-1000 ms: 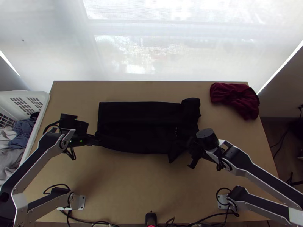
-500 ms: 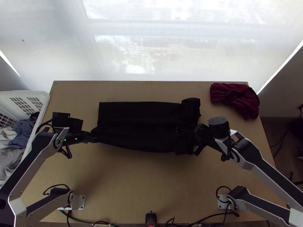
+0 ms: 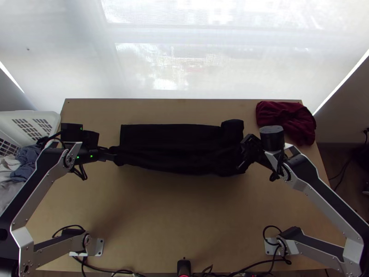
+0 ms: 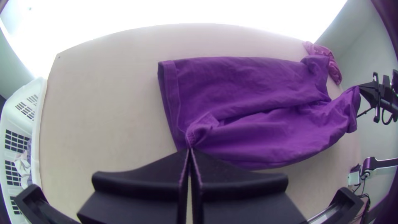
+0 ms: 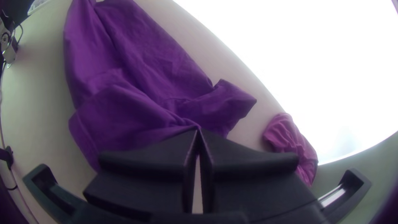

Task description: Fold the t-shirt

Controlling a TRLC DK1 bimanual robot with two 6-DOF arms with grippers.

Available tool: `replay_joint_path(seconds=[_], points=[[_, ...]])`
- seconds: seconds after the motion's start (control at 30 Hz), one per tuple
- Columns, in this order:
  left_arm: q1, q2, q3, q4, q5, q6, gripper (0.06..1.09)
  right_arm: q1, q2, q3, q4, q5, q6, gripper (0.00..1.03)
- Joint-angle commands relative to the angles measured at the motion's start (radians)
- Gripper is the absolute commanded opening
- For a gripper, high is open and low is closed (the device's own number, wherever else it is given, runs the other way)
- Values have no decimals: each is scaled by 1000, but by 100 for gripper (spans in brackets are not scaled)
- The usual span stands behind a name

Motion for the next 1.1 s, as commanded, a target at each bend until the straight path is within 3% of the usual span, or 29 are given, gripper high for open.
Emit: replay_joint_path(seconds=[0.0,1.07], points=[[6,81,88,28,0,-5,9,-45,98,65,44,-10,-12,3],[18,646,561,80,-26,38,9,-200,650,479,109,-41,-88,3]])
